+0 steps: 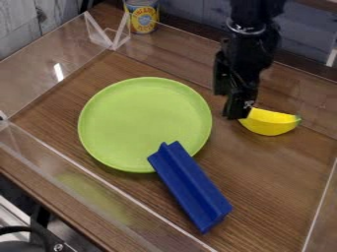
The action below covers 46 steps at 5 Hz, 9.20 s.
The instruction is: Put the banana in the green plate
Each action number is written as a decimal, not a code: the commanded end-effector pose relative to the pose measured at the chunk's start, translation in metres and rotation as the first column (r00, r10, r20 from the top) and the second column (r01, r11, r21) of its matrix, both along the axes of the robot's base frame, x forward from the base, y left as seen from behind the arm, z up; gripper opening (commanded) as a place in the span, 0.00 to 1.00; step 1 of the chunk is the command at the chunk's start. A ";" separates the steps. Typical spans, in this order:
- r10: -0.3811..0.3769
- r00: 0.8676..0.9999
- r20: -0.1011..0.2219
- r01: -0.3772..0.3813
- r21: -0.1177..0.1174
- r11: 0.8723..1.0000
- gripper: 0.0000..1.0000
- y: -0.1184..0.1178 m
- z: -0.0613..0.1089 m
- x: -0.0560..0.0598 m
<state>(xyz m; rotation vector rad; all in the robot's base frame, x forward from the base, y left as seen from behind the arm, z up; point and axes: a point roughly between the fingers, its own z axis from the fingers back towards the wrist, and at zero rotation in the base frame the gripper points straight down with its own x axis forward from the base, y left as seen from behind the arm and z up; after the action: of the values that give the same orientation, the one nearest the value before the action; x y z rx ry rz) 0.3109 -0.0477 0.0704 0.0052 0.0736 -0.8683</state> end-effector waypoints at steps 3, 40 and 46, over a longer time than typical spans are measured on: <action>-0.134 0.986 0.097 0.132 0.018 0.991 1.00 -0.015 -0.002 0.016; 0.378 0.918 0.120 -0.393 0.143 0.909 0.00 0.099 0.060 -0.042; 0.539 0.824 0.175 -0.563 0.144 0.814 0.00 0.120 0.052 -0.033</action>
<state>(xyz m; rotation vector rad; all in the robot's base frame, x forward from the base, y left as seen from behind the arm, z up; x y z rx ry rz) 0.2688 0.0687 0.1074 0.1882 0.0929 -0.2736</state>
